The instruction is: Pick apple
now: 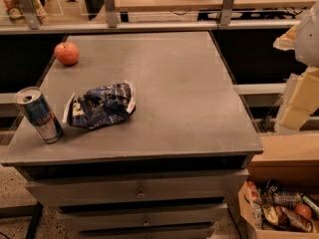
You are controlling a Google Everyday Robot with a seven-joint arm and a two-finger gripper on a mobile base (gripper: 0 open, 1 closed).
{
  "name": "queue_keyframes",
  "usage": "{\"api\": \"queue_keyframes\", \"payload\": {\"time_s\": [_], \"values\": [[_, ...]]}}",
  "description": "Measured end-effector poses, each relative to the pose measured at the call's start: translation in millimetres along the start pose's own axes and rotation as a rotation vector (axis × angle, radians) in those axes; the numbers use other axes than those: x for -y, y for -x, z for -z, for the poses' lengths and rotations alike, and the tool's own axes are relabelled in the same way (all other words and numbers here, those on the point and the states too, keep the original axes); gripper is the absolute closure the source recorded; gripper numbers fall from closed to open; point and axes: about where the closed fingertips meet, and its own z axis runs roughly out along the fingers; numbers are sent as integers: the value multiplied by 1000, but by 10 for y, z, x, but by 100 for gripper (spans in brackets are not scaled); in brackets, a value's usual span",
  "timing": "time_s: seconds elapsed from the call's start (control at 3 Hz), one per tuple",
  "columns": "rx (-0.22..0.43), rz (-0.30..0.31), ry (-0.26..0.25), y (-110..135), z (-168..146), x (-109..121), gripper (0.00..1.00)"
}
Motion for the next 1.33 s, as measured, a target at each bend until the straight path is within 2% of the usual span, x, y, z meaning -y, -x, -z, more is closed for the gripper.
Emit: {"api": "queue_keyframes", "payload": {"time_s": [0.33, 0.67, 1.0, 1.33], "values": [[0, 0, 0, 0, 0, 0, 0], [60, -20, 7, 167, -24, 134, 0], [127, 6, 18, 602, -113, 375, 0], [224, 50, 47, 1180, -312, 567, 0]]}}
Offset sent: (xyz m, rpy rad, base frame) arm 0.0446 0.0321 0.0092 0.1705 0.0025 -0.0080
